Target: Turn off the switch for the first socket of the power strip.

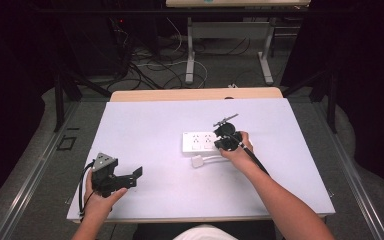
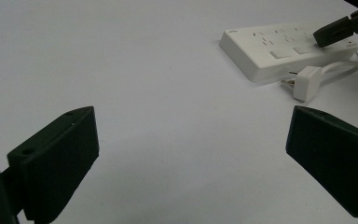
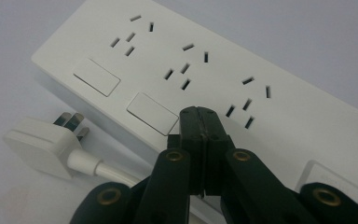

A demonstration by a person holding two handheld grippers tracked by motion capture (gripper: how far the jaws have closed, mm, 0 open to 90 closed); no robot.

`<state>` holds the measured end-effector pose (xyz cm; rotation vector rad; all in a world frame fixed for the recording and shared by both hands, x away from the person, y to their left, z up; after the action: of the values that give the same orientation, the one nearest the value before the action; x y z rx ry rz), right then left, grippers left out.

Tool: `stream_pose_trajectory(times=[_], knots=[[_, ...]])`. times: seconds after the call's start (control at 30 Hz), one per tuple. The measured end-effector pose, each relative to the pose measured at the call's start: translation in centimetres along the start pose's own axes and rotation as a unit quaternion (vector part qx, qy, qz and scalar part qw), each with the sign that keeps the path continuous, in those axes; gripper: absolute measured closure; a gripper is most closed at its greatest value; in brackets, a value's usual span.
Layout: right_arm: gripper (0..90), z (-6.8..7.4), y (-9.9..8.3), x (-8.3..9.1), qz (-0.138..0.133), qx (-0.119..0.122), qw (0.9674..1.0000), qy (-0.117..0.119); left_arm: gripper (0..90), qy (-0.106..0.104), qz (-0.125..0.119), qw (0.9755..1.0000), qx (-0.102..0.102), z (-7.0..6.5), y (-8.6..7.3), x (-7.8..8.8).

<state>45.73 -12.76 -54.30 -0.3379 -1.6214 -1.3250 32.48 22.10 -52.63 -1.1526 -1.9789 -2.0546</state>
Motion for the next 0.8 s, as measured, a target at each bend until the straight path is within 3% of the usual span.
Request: stream_pose_trajectory(times=[0.67,0.77,0.8], knots=[[90.0,-0.15,-0.08,-0.04,-0.002,-0.008,1.0000,0.001,2.2,-0.001,0.001,1.0000,0.003,-0.05,-0.02,-0.02],[90.0,-0.08,-0.07,-0.31,-0.021,-0.010,0.9997,0.008,2.2,-0.001,0.002,1.0000,0.003,-0.05,-0.03,0.00],[90.0,-0.10,-0.08,-0.18,-0.005,-0.010,0.9999,0.003,2.2,-0.001,0.002,1.0000,0.003,-0.05,-0.03,0.00]])
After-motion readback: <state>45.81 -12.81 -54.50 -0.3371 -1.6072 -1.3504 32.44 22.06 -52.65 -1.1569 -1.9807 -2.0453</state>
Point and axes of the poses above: each handheld gripper's, and its own axes: x roughly backward along the jaws, y roughly out of its top, z roughly to its left, the point moved 3 cm from there along -x, roughly forward along the jaws, and after that the axes turned 3 degrees about -x, right-handed, at the moved point
